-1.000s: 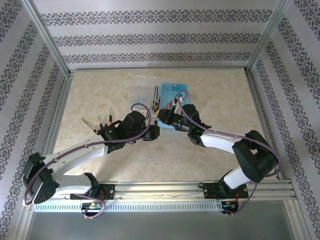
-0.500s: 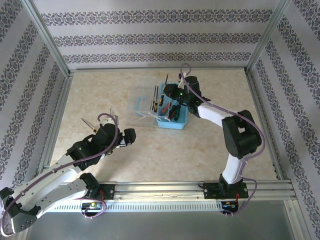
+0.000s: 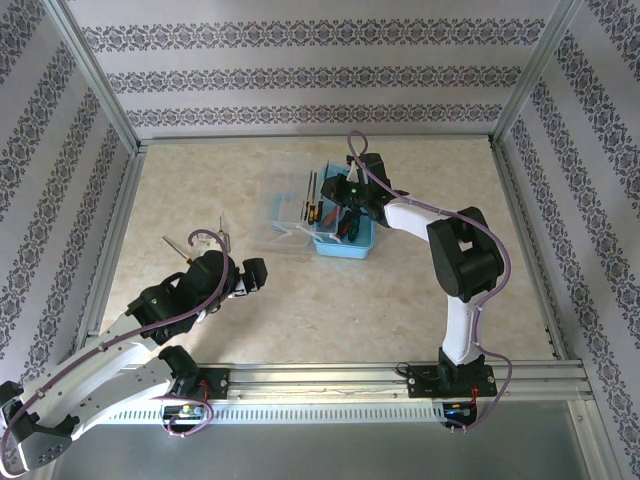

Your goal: Pack the tool kit

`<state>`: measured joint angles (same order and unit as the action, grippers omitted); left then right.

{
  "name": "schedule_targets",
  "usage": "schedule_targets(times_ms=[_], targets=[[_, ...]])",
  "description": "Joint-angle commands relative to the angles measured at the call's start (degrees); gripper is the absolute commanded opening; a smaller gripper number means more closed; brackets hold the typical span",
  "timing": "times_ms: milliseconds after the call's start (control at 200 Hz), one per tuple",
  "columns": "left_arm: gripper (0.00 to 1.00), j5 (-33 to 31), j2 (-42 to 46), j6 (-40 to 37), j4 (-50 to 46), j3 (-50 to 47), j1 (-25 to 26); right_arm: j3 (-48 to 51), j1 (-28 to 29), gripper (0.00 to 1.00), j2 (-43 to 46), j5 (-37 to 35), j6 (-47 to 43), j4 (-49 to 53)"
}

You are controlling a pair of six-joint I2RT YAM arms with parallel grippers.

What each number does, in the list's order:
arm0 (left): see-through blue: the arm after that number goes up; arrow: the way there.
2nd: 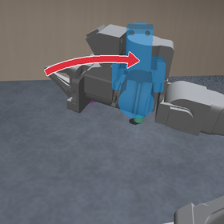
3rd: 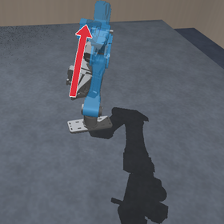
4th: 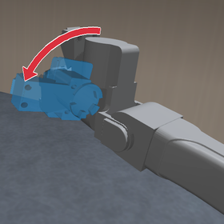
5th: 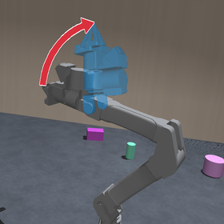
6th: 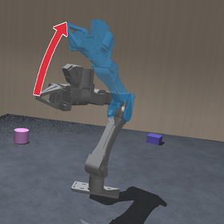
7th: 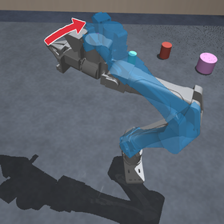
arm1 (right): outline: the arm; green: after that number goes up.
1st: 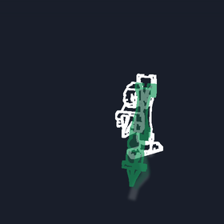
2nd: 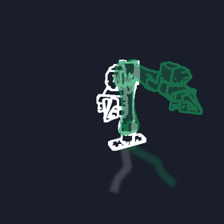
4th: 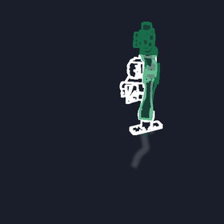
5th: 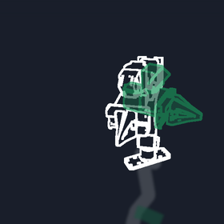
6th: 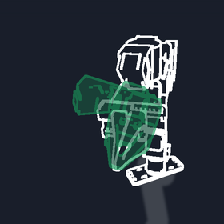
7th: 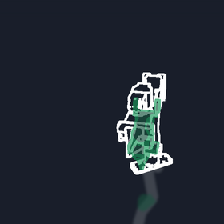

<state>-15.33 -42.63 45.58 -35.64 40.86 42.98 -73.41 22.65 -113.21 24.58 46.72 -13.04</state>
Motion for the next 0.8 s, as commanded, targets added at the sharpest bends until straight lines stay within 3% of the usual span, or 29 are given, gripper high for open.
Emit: schedule_targets(times_ms=[0,415,630,794], targets=[[0.93,-1.0,-0.6,0.6,-1.0,0.5,-0.9,-1.4,0.3,0.18,-0.9,1.3,0.5,0.8],[1.00,-1.2,-1.4,1.1,-0.8,1.2,-0.9,0.4,-0.5,0.24,5.1,3.0,1.6,0.1],[1.00,-8.2,2.4,2.9,-3.1,-0.8,-1.2,6.6,-0.3,0.35,15.5,3.3,-0.5,0.3],[1.00,-8.0,2.9,2.4,-3.6,-1.4,-3.4,17.4,-0.3,0.39,26.1,-1.4,-3.7,0.3]])
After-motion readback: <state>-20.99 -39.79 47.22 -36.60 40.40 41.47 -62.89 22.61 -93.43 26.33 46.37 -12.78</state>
